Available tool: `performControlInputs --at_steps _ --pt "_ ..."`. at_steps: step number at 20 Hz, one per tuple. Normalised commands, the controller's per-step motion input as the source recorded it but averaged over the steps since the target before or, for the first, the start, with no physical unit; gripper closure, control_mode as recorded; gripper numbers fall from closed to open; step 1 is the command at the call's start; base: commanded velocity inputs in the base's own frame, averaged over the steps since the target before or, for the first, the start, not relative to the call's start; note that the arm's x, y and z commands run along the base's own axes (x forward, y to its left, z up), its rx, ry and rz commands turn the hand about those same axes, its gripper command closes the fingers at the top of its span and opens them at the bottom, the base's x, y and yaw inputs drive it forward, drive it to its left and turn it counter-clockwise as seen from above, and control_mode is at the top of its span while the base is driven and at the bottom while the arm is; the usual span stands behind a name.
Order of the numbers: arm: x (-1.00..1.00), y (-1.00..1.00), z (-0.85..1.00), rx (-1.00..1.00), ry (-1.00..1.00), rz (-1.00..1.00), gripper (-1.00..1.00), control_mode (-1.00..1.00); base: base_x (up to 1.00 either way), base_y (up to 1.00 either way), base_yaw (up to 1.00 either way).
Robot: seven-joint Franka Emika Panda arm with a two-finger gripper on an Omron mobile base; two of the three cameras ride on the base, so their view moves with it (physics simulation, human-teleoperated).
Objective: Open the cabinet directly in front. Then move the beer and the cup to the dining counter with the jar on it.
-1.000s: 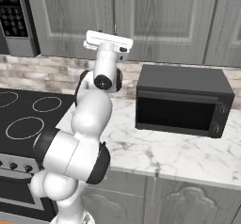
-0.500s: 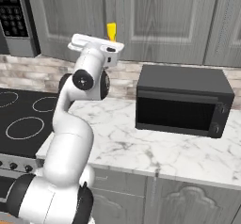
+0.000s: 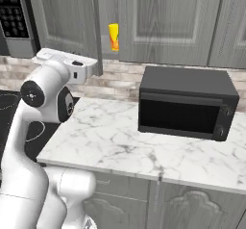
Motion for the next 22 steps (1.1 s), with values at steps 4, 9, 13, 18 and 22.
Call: performControlInputs --at_steps 4,9,13,18,22 --pt "-1.0 0.99 -0.69 -0.04 0.0 -0.03 1.0 -1.0 0.0 0.0 0.0" --pt "-0.19 -0.13 0.06 0.05 0.04 0.0 -1.0 -1.0 0.0 0.0 0.0" --pt "-0.2 -1.0 0.6 0.39 0.03 0.0 -1.0 -1.0 0.0 0.0 0.0" --pt "0.0 -1.0 0.31 0.35 0.07 0.08 -1.0 -1.0 0.0 0.0 0.0" --pt "0.28 -0.78 0.0 0.12 0.0 0.29 -1.0 -1.0 0.0 0.0 0.0"
